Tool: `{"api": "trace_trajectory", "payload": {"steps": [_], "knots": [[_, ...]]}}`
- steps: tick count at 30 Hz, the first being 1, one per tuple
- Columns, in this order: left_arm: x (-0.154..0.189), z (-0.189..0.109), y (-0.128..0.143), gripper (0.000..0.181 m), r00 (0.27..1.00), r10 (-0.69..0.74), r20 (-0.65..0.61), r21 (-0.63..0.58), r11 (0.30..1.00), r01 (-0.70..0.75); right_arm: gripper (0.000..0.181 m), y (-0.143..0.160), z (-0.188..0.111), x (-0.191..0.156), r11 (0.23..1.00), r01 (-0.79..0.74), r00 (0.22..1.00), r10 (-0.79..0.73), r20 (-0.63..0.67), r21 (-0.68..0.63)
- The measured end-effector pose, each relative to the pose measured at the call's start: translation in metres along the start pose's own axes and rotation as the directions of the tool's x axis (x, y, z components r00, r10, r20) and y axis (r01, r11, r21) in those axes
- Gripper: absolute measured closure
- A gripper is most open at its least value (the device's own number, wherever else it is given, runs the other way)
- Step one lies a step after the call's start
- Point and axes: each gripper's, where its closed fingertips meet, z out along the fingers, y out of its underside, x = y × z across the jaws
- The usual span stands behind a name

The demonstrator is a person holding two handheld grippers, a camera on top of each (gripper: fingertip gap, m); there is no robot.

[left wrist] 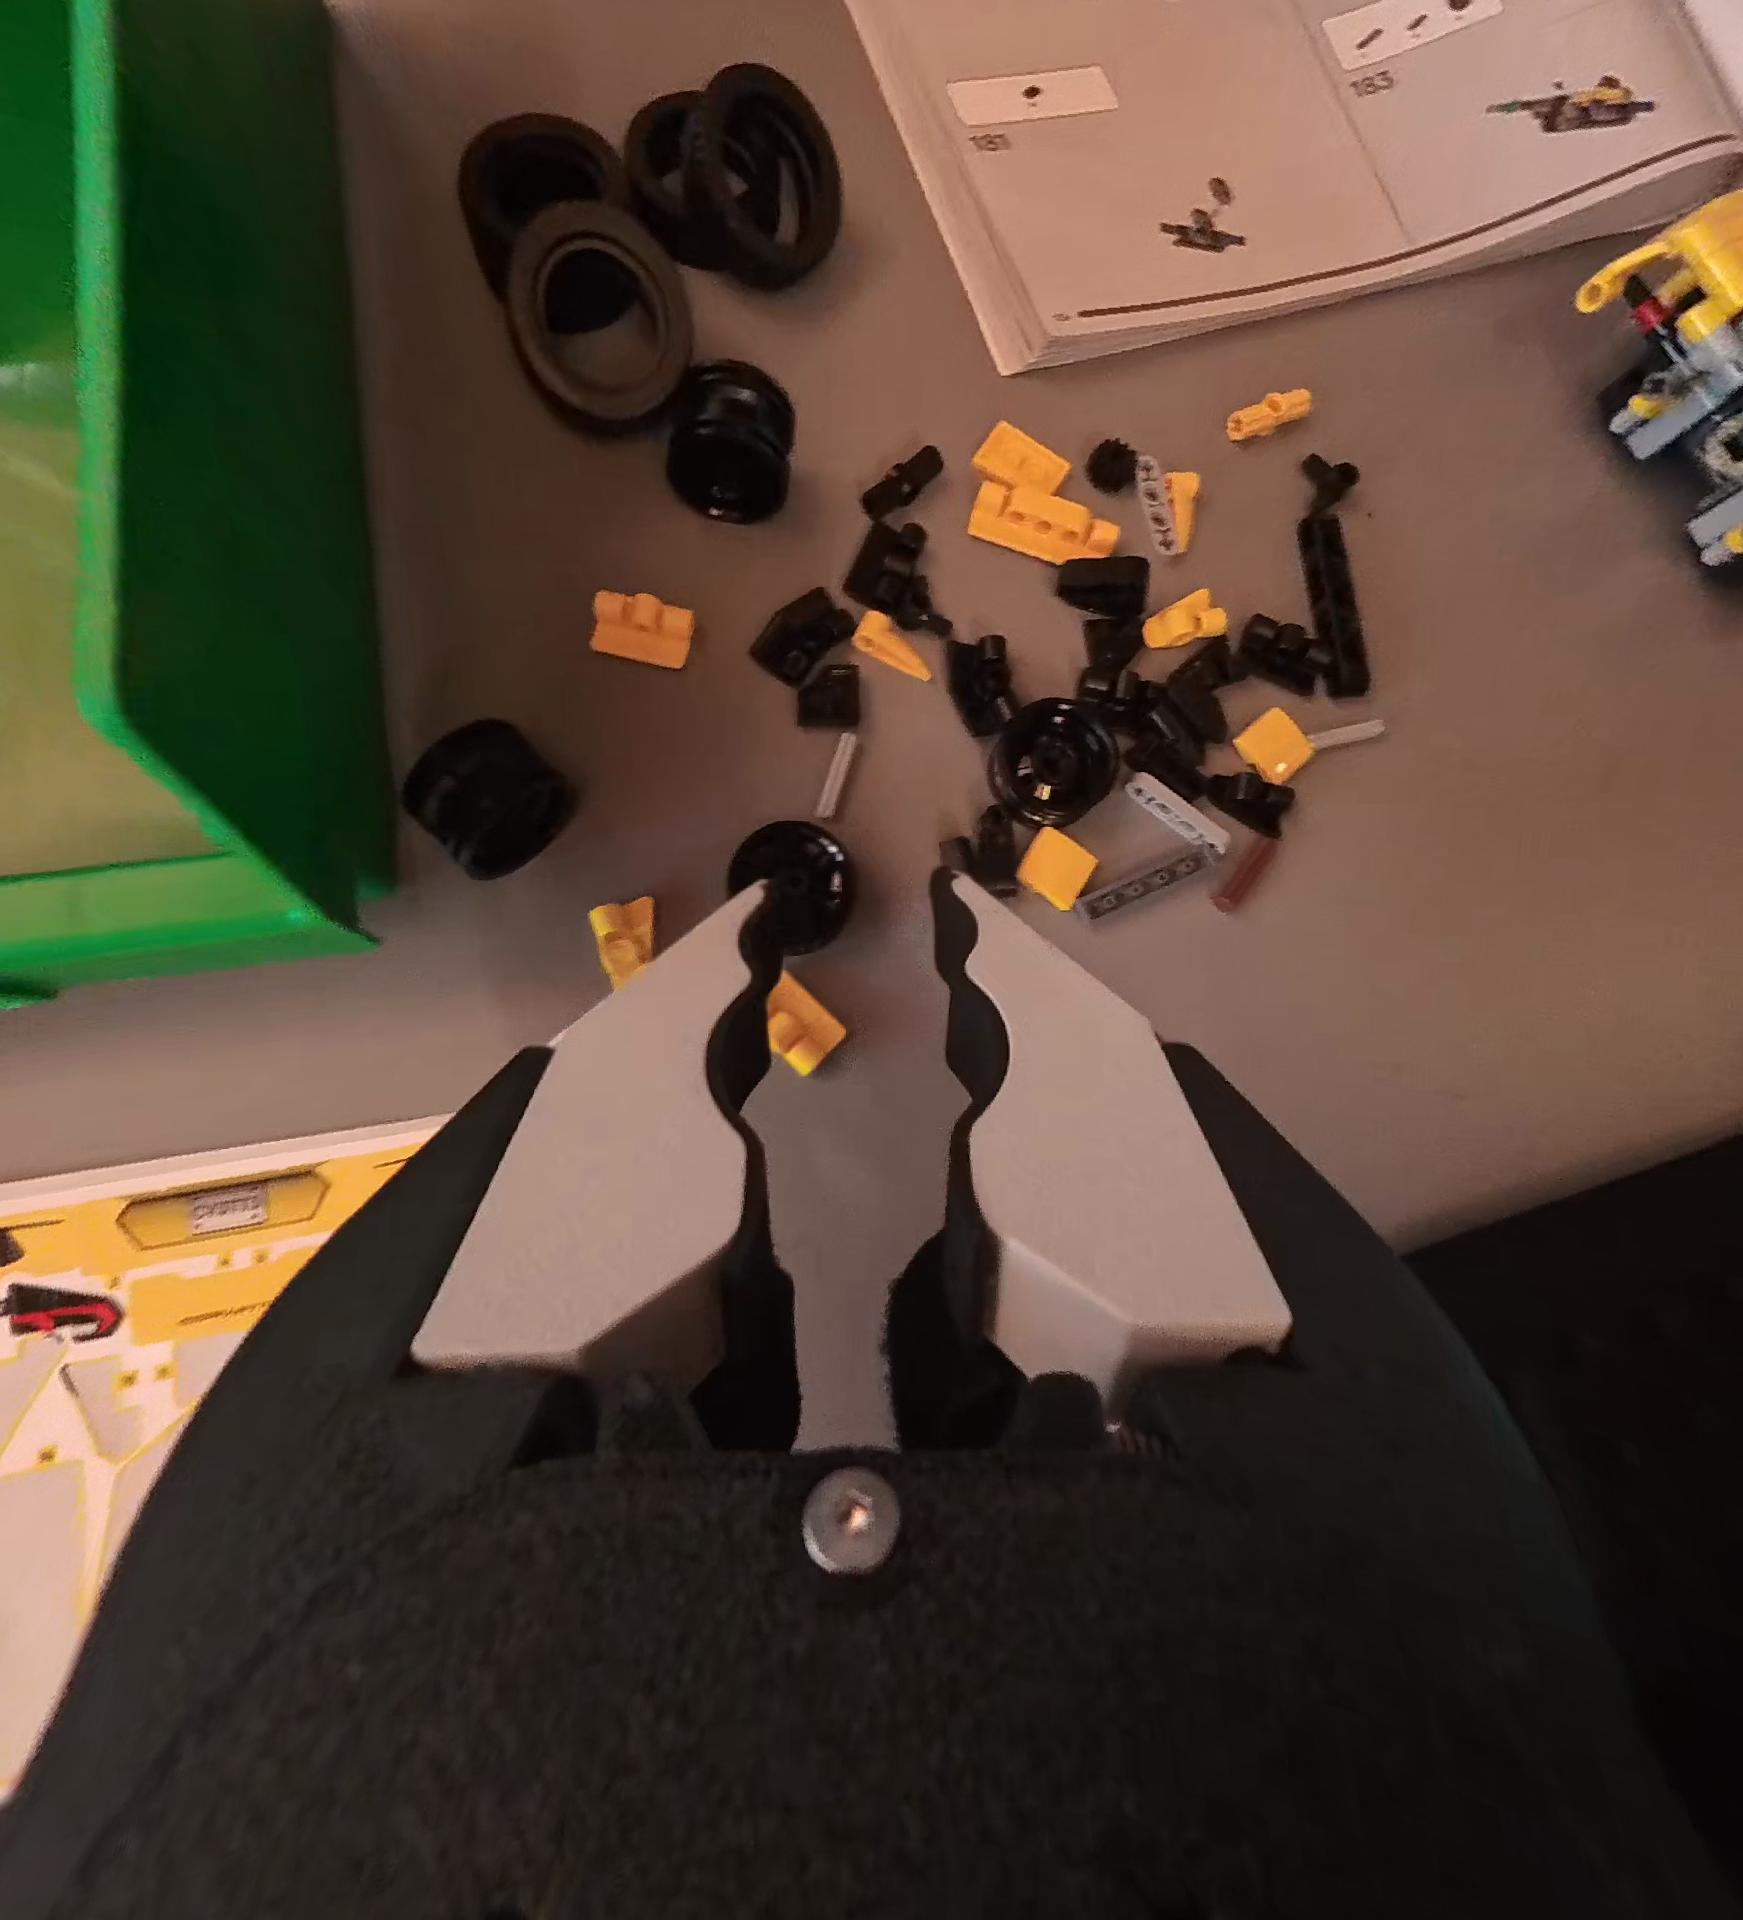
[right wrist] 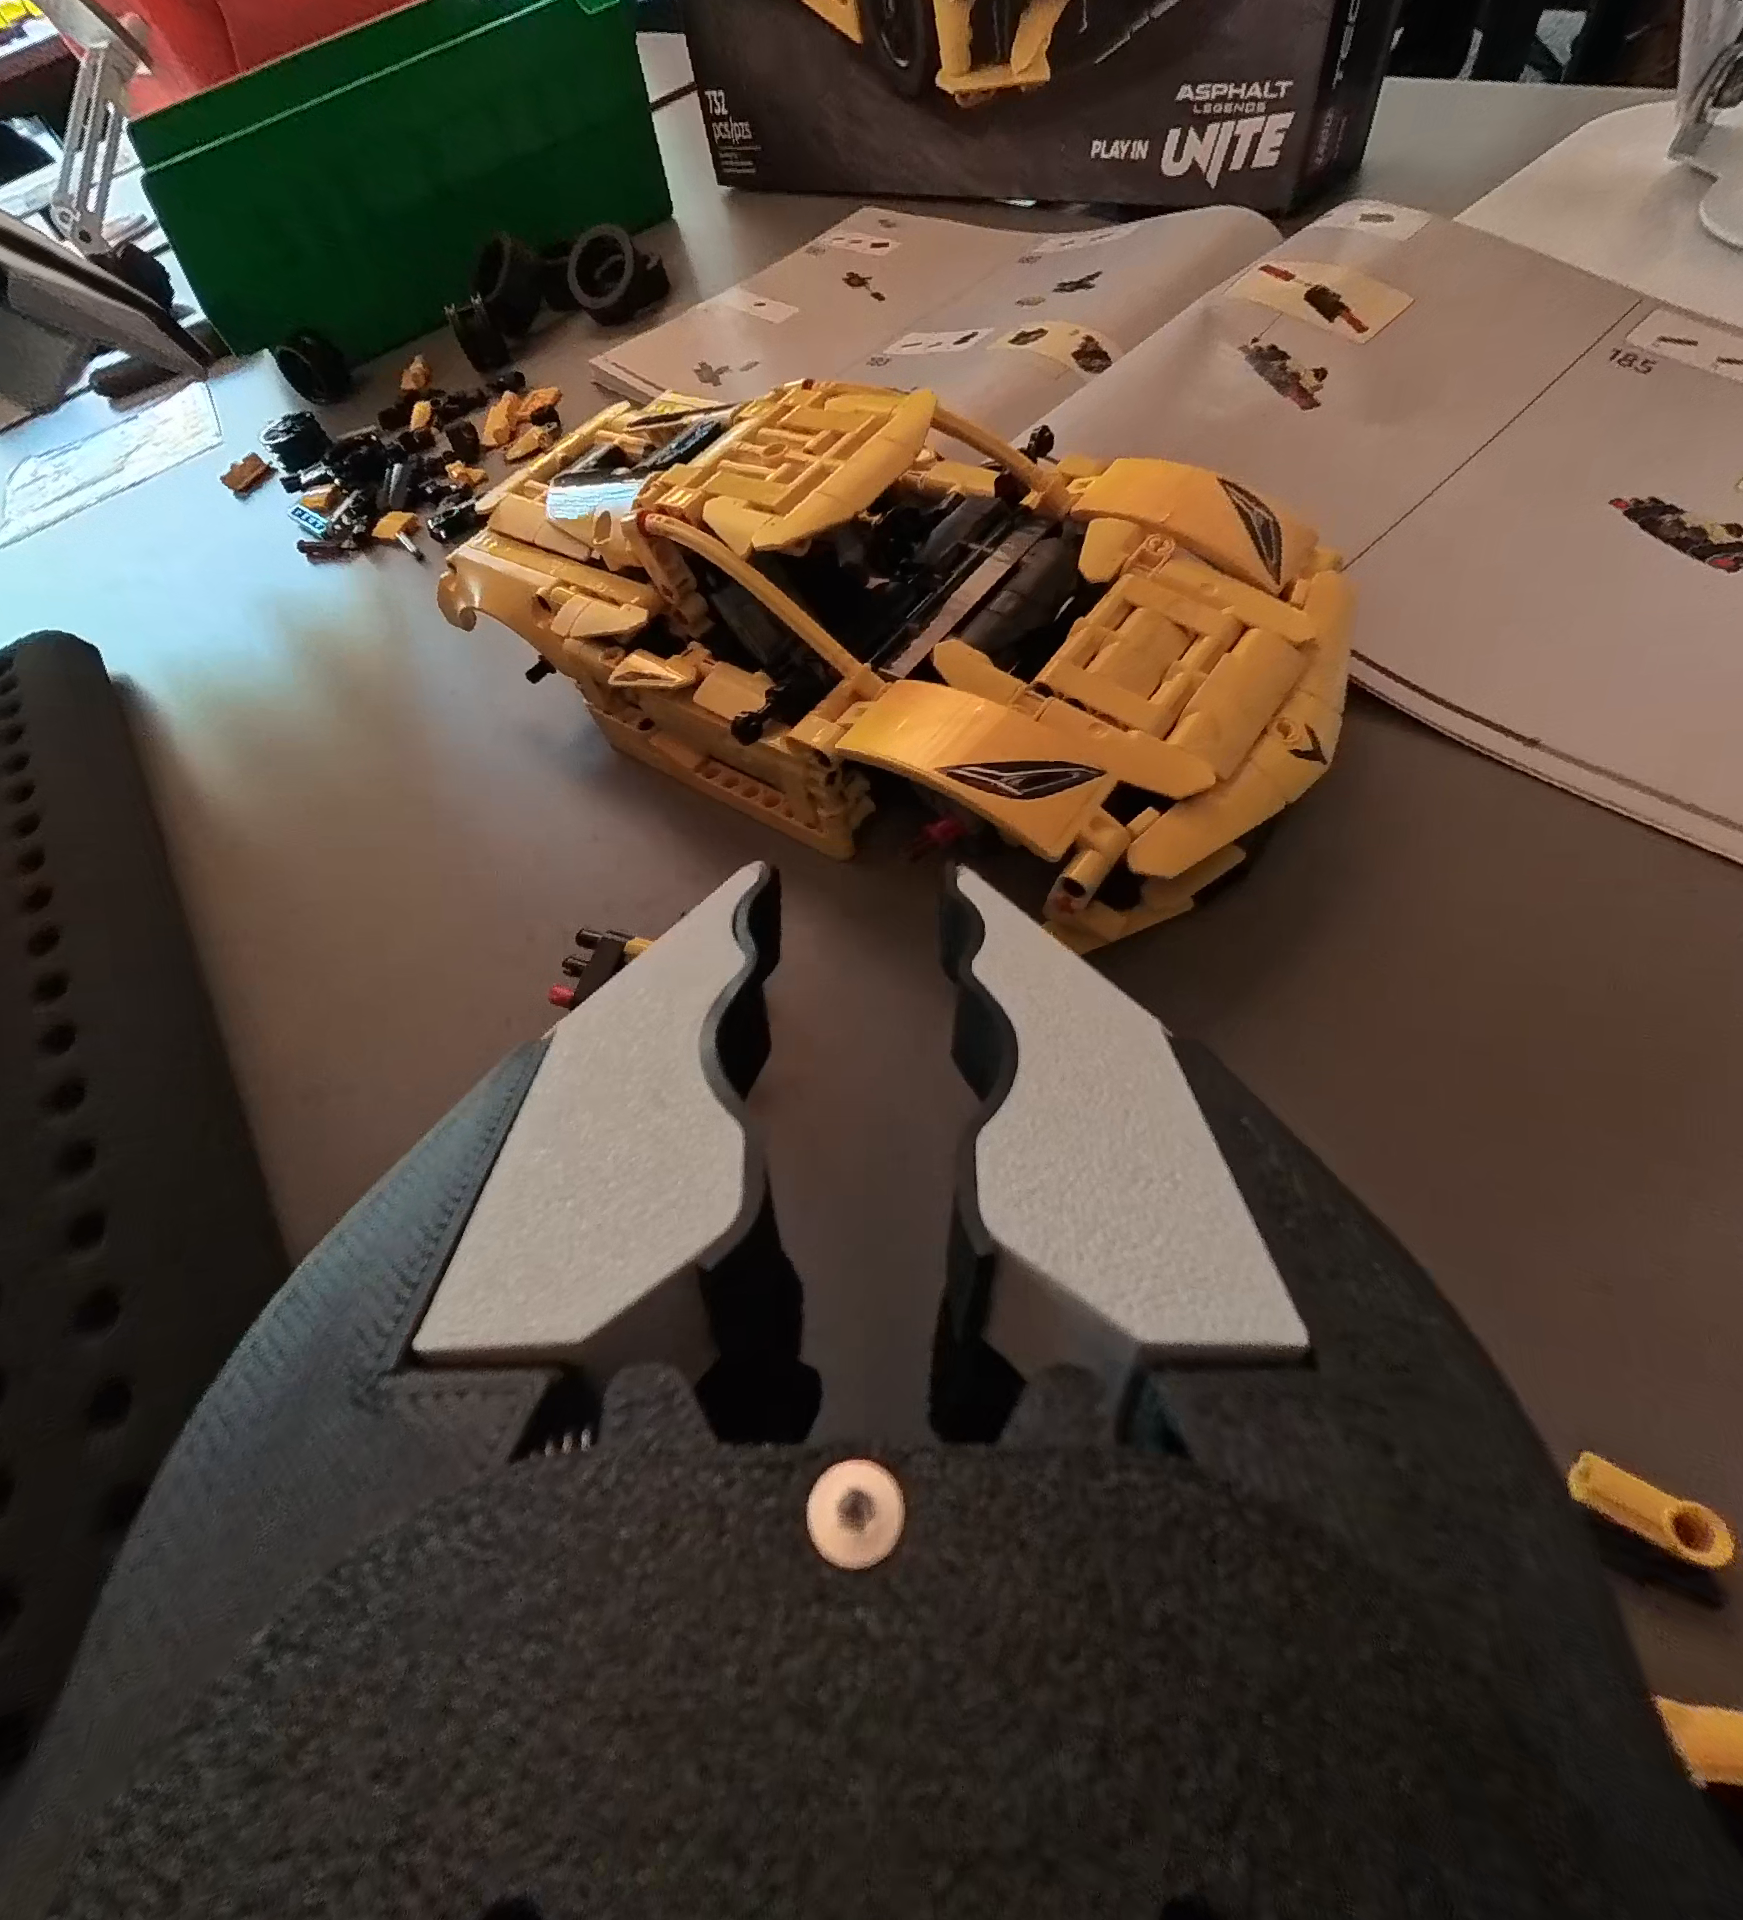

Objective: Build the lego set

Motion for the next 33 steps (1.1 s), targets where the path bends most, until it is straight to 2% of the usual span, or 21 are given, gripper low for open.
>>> {"api": "trace_trajectory", "payload": {"steps": [6,10,18,24,33], "knots": [[0.036,0.015,0.009,0.153,0.992,0.089,-0.089,-0.037,0.995,-0.092,0.152,-0.002,-0.002,0.002,1.000,0.012,1.000,-0.012,-0.015,0.010],[0.053,0.021,0.009,0.153,0.984,0.143,-0.104,-0.038,0.988,-0.148,0.152,-0.005,-0.005,0.004,1.000,-0.002,1.000,0.003,-0.018,0.026],[0.054,0.031,0.001,0.153,0.976,0.211,-0.056,-0.072,0.974,-0.214,0.152,-0.006,-0.007,0.005,0.999,0.004,1.000,-0.003,-0.028,0.032],[0.076,0.035,-0.011,0.154,0.956,0.272,-0.109,-0.034,0.960,-0.277,0.153,-0.005,-0.007,0.005,1.000,0.005,1.000,-0.005,-0.027,0.029],[0.095,0.042,0.000,0.160,0.925,0.338,-0.176,-0.066,0.933,-0.353,0.153,-0.006,-0.008,0.004,1.000,0.000,1.000,0.000,-0.017,0.031]]}}
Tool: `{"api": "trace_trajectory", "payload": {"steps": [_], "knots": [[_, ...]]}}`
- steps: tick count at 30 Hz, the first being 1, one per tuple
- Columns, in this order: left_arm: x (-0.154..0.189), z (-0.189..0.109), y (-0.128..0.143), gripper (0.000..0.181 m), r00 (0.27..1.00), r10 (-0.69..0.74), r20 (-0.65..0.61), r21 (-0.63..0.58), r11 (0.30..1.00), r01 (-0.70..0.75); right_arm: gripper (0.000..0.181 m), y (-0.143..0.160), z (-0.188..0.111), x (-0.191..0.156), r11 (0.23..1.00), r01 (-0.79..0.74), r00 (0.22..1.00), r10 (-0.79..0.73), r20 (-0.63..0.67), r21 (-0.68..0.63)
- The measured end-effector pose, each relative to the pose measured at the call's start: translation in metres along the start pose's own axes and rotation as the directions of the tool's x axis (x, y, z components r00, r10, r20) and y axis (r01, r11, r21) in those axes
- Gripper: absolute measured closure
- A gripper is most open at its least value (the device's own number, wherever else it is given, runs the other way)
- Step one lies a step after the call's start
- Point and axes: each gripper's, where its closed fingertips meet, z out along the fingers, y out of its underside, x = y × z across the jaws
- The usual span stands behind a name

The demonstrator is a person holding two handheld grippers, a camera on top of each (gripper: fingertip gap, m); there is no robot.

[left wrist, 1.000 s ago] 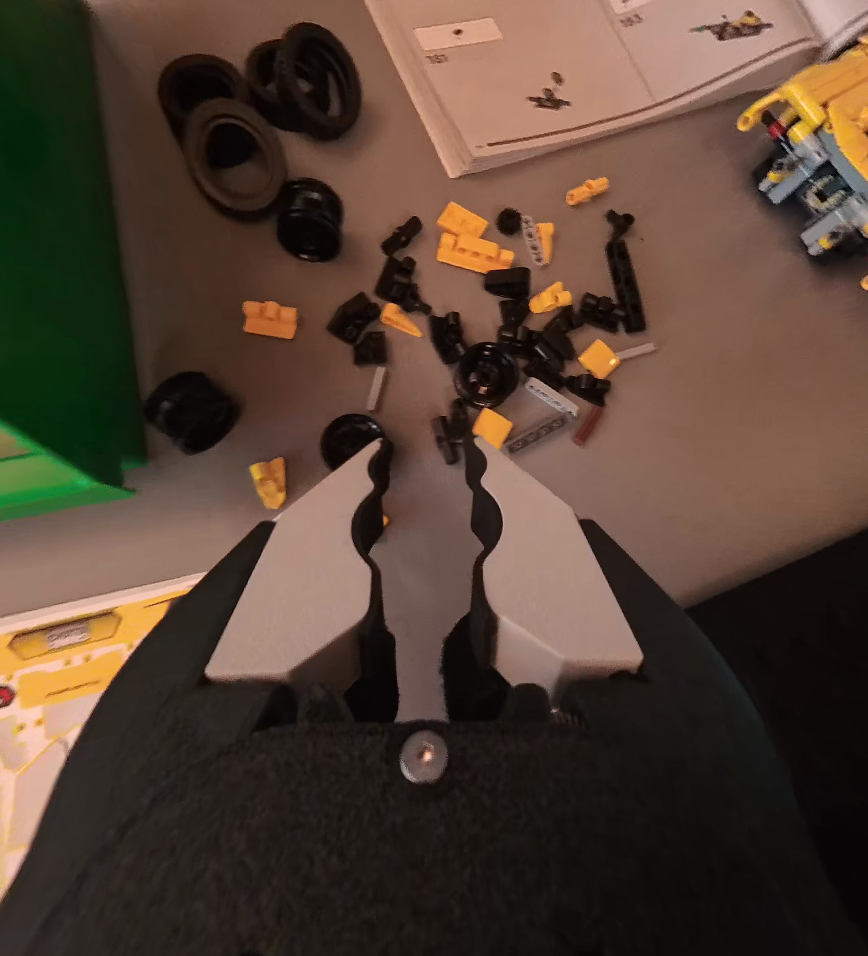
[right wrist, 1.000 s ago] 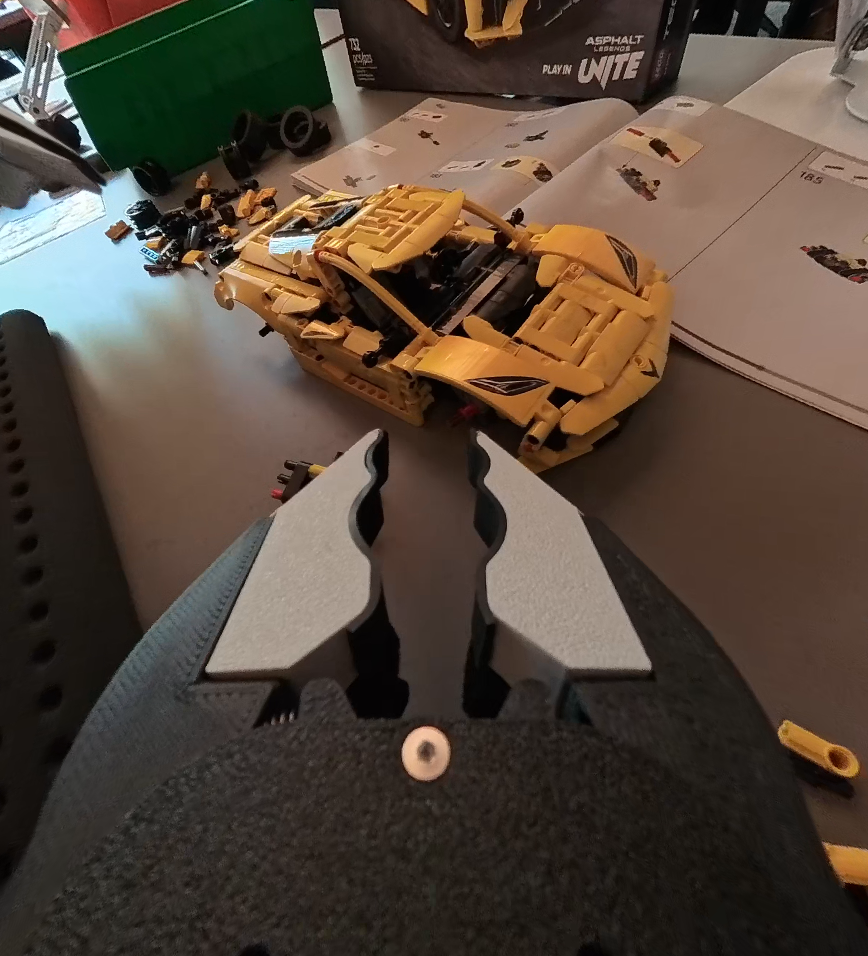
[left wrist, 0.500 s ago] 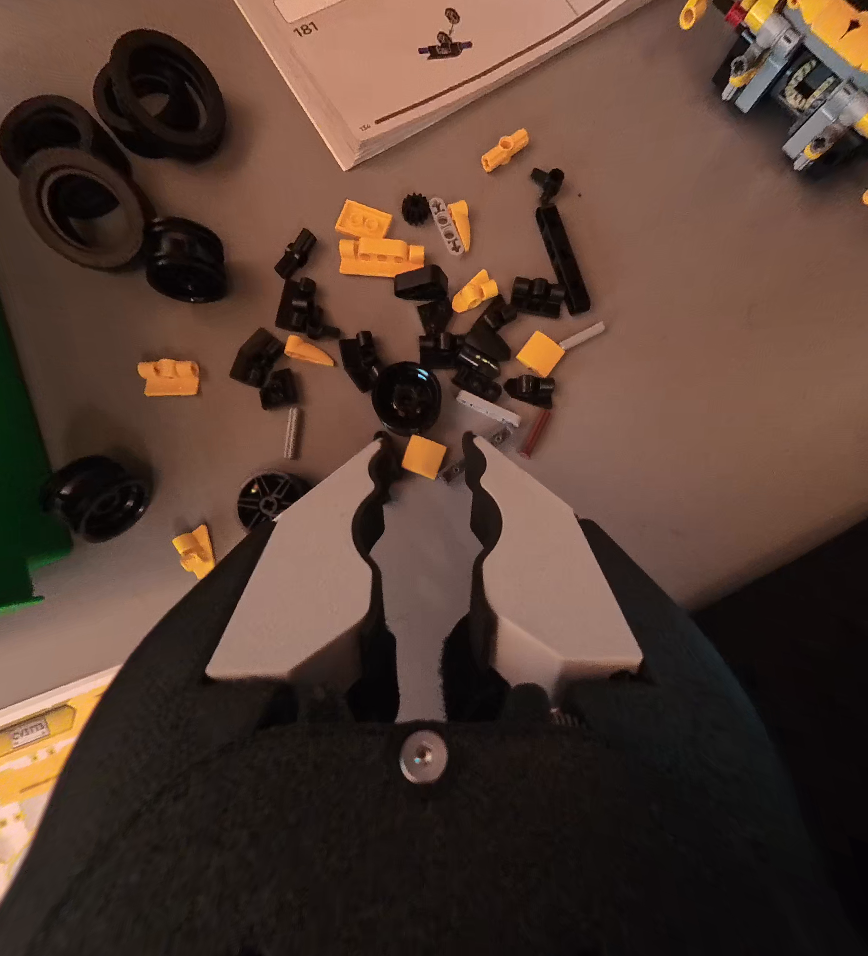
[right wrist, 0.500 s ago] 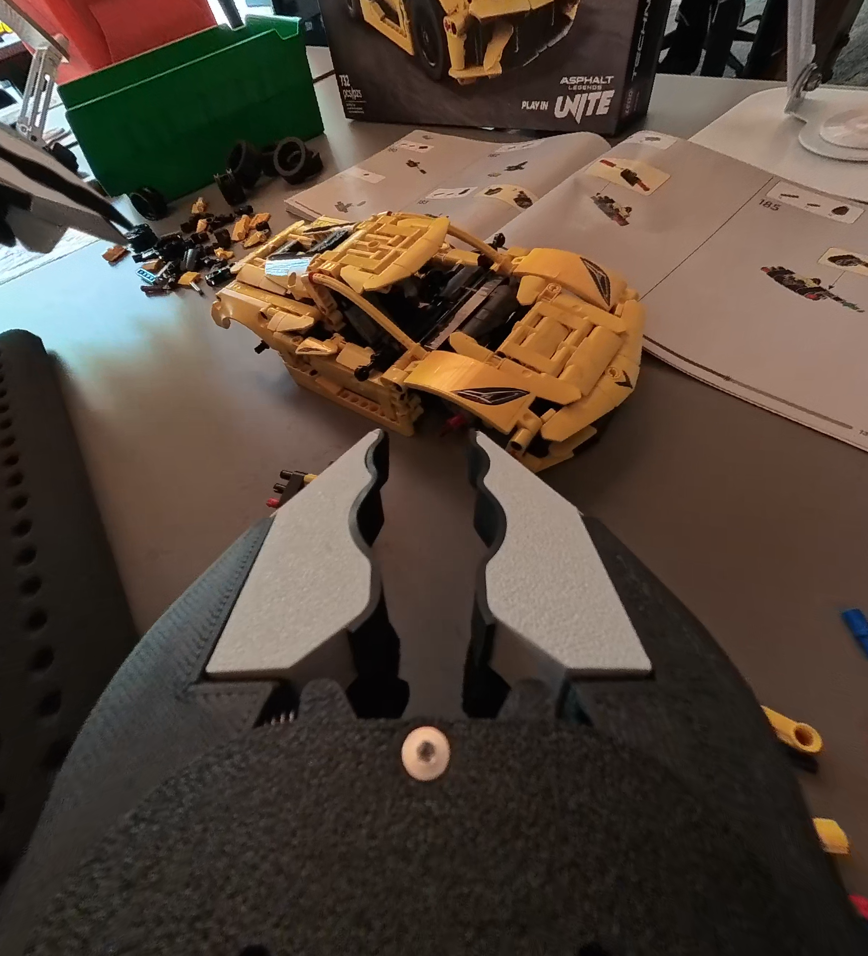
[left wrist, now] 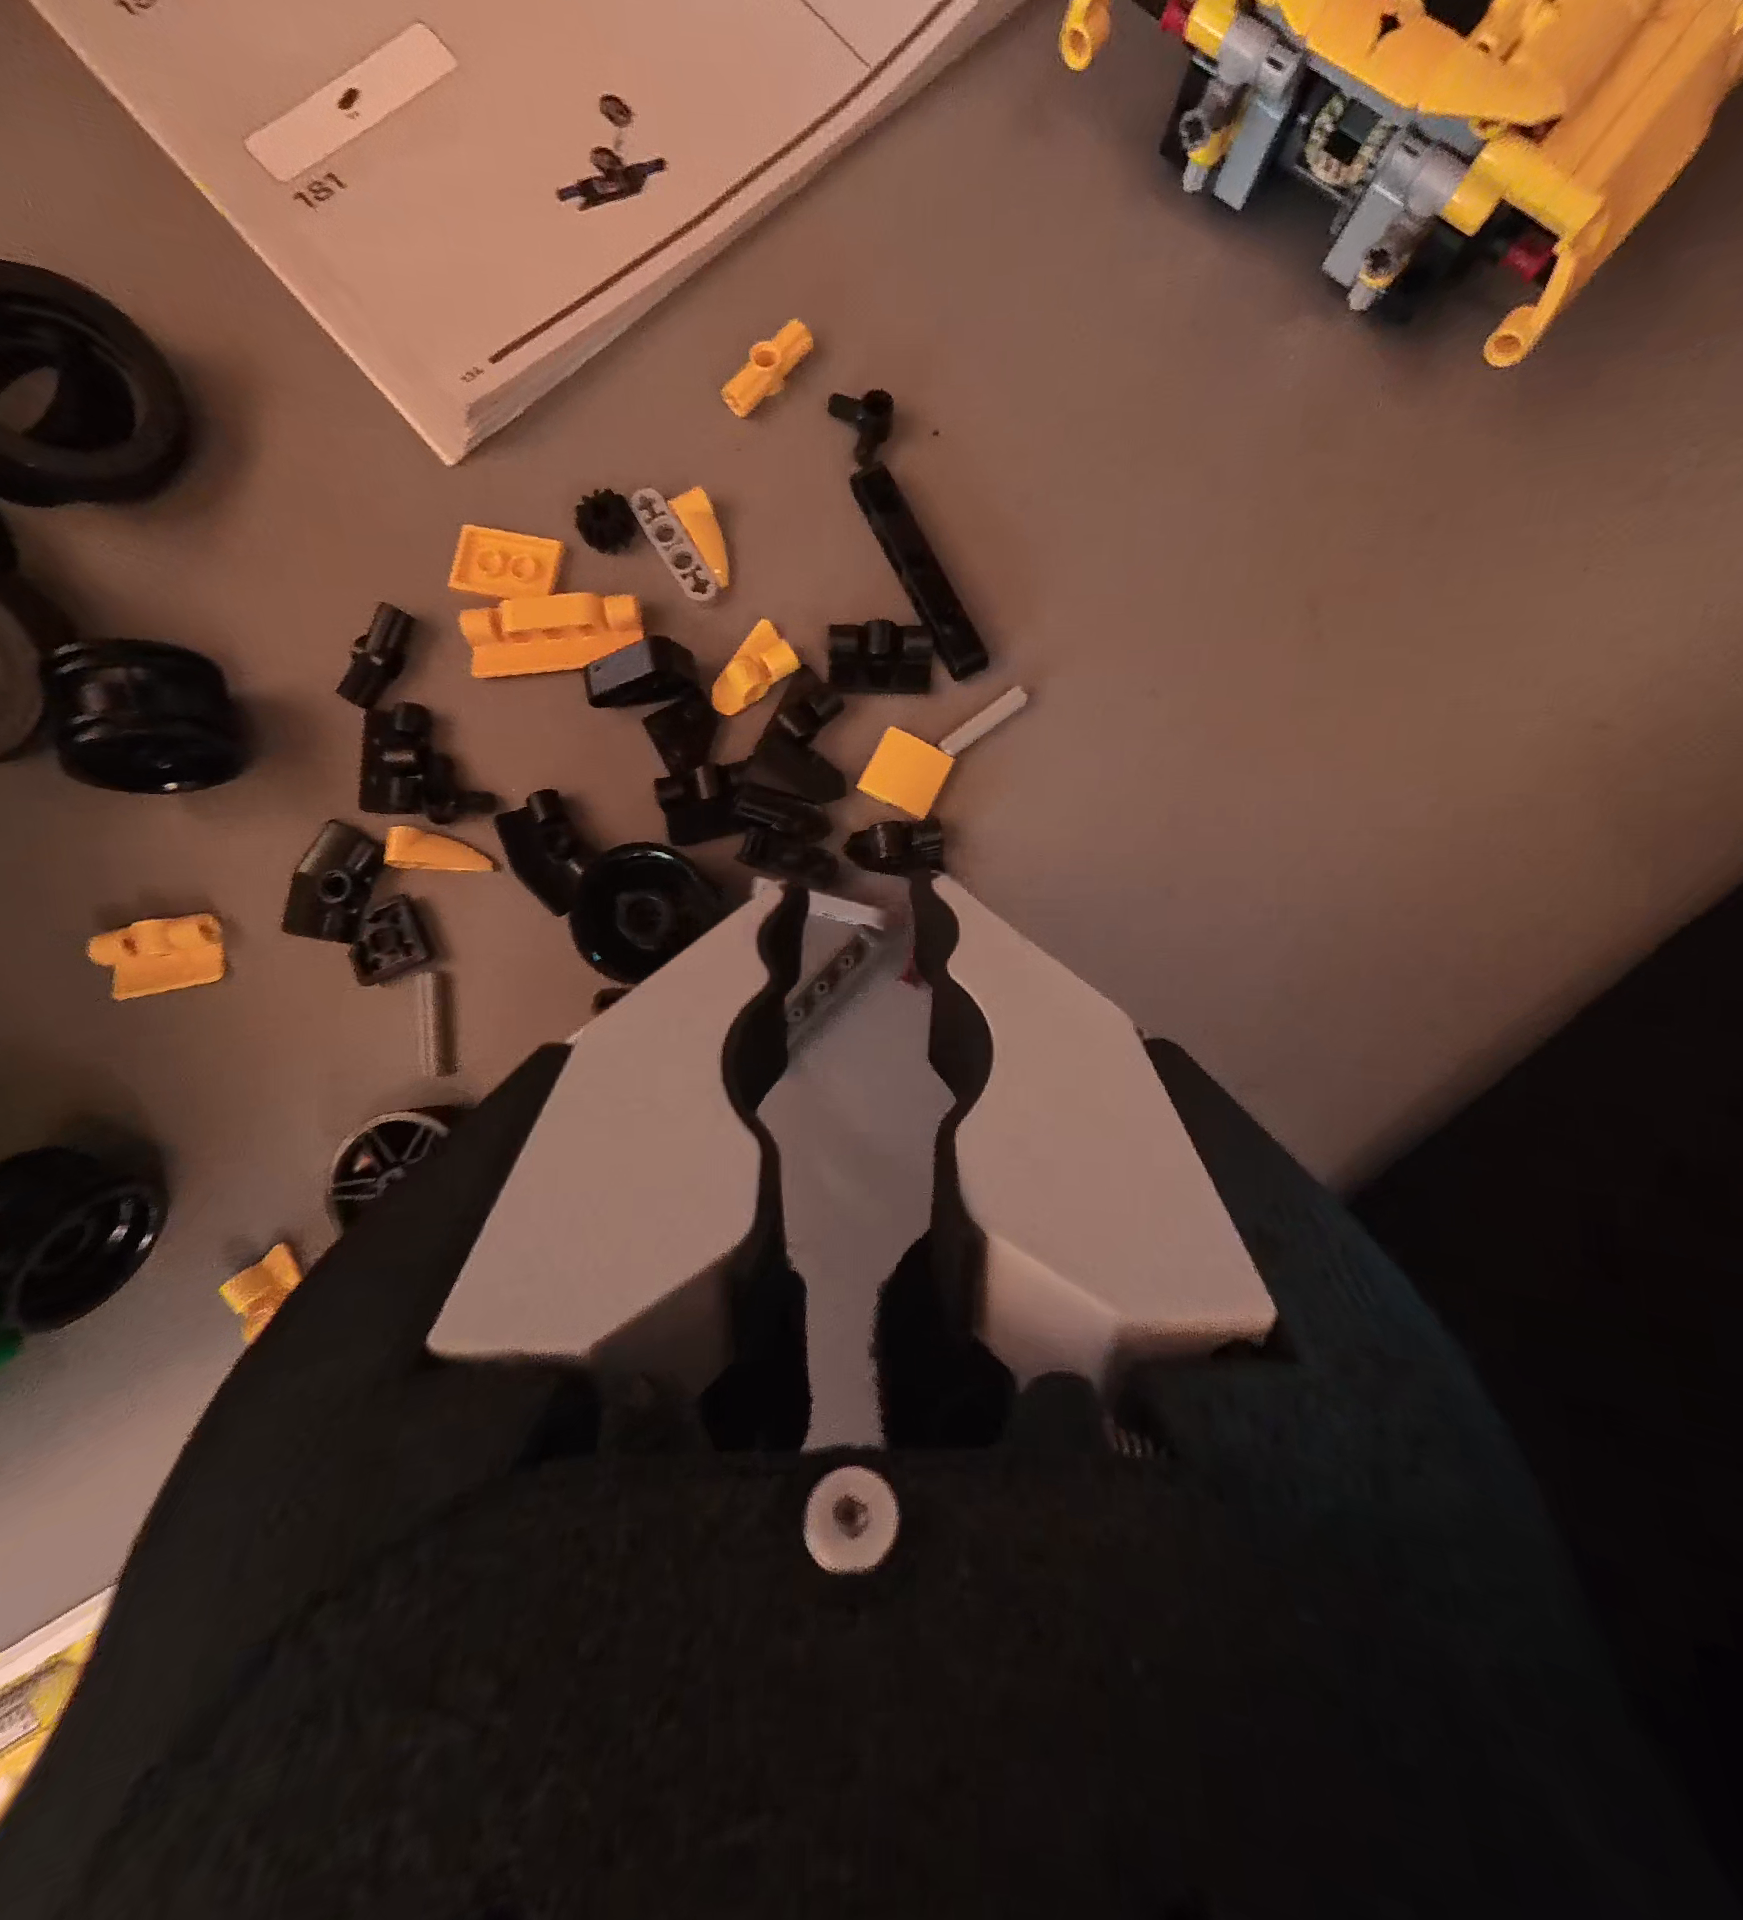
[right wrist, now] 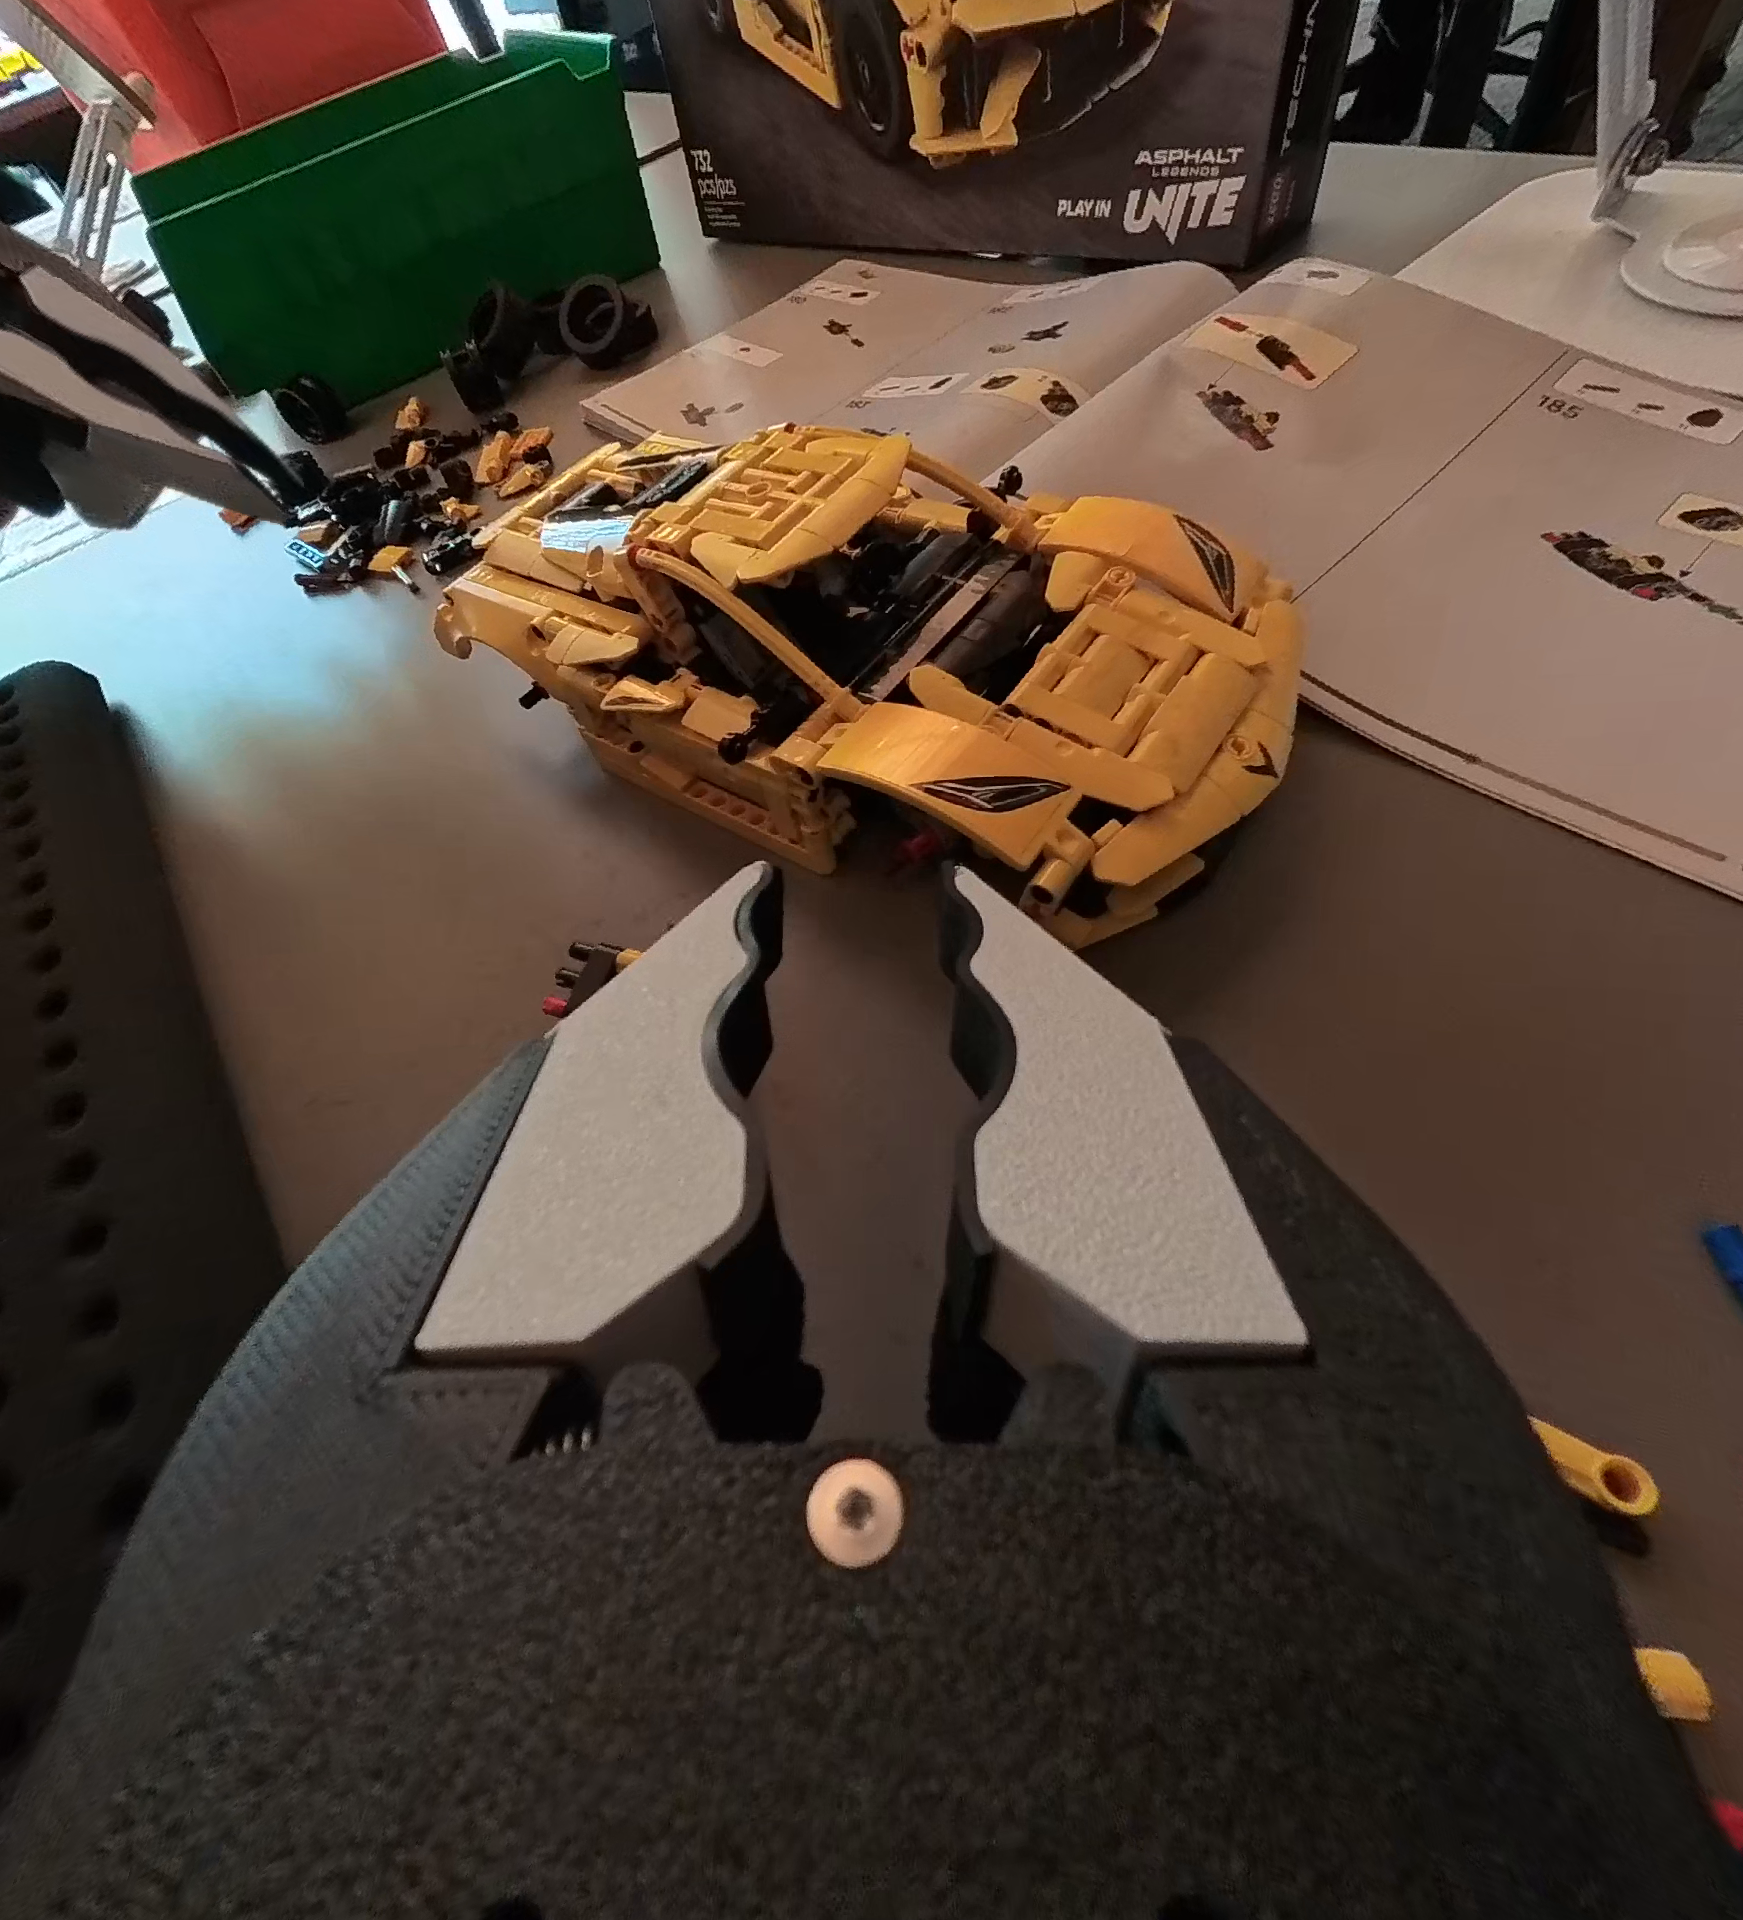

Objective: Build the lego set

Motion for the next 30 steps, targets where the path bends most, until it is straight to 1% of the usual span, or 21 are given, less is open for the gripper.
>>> {"api": "trace_trajectory", "payload": {"steps": [4,11,16,21,26,30], "knots": [[0.012,0.003,0.003,0.161,0.999,0.023,-0.038,-0.018,1.000,-0.024,0.153,0.000,0.000,-0.001,1.000,0.003,1.000,-0.003,0.002,-0.002],[0.010,0.003,0.008,0.161,0.999,0.047,-0.010,-0.043,0.998,-0.048,0.153,0.001,0.001,-0.002,1.000,0.008,1.000,-0.007,0.006,-0.008],[-0.012,-0.007,0.013,0.162,0.995,0.057,0.086,-0.072,0.996,-0.051,0.153,0.001,0.000,-0.002,1.000,0.010,1.000,-0.010,0.004,-0.008],[-0.051,-0.024,0.022,0.165,0.978,0.013,0.208,-0.107,0.994,0.009,0.153,-0.001,-0.001,-0.003,1.000,0.010,1.000,-0.010,0.013,0.007],[-0.077,-0.049,0.017,0.165,0.962,-0.051,0.267,-0.069,0.995,0.072,0.153,-0.001,-0.001,-0.002,1.000,0.002,1.000,-0.002,0.011,0.005],[-0.086,-0.067,0.008,0.165,0.951,-0.108,0.291,-0.003,0.994,0.114,0.154,-0.002,-0.003,-0.002,1.000,0.004,1.000,-0.004,0.004,0.009]]}}
